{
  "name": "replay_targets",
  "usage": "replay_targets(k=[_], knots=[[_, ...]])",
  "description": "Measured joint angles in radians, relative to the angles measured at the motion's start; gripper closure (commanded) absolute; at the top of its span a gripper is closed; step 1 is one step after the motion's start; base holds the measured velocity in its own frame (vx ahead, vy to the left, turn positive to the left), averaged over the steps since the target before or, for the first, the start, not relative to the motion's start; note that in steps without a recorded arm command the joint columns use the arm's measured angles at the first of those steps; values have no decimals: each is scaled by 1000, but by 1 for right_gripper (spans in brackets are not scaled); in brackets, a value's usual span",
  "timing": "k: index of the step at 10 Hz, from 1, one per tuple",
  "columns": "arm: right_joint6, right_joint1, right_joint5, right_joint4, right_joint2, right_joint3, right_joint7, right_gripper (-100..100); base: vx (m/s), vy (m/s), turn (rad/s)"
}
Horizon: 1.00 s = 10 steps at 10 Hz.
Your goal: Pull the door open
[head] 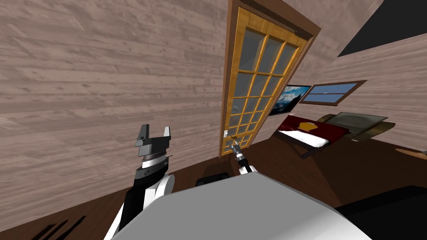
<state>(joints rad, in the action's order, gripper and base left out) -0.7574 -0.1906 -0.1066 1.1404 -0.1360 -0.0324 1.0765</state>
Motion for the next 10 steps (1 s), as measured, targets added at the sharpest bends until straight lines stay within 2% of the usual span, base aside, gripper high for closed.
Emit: replay_targets(k=[2, 10], knots=[[-11, 9, -4, -48, -8, -1, 55, -100, 59, -75, 70], [-66, 59, -12, -226, -21, -8, 191, -100, 40, -49, 62]])
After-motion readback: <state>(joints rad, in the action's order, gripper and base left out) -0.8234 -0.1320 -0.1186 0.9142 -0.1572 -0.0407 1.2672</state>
